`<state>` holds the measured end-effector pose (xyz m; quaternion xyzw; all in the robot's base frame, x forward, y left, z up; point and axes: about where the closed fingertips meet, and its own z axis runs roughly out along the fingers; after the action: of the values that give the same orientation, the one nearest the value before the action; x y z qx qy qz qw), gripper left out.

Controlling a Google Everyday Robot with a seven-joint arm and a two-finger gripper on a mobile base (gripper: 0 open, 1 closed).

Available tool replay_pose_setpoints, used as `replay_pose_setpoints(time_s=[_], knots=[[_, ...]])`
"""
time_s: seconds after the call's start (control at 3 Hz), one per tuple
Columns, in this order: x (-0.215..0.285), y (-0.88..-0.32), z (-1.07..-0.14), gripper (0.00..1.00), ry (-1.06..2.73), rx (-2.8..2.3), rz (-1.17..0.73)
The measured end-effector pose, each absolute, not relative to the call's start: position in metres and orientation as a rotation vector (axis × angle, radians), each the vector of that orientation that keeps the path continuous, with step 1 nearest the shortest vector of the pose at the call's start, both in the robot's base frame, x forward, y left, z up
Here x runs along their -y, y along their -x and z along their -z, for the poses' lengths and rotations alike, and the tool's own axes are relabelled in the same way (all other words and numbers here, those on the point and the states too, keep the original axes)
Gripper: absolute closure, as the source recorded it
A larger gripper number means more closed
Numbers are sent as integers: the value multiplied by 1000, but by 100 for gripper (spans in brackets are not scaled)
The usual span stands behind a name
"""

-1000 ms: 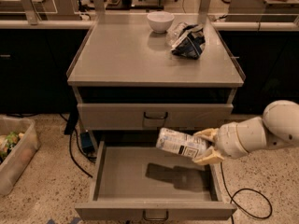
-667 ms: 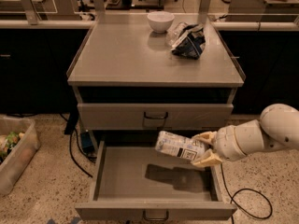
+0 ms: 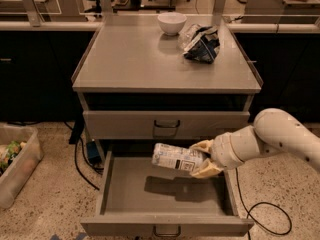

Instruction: Place blue plastic bottle into middle drawer

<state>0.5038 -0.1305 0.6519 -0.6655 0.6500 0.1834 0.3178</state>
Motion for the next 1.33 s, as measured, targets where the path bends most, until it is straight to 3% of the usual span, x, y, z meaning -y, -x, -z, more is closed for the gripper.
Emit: replay_pose_setpoints(time_s=[0.33,0.67,1.33], knots=[[85,-515,-633,100,1812,-1638,-545],[78,-516,-630,100,1822,-1627,-556],[91,-518,-589,100,1829,-1760,-402]])
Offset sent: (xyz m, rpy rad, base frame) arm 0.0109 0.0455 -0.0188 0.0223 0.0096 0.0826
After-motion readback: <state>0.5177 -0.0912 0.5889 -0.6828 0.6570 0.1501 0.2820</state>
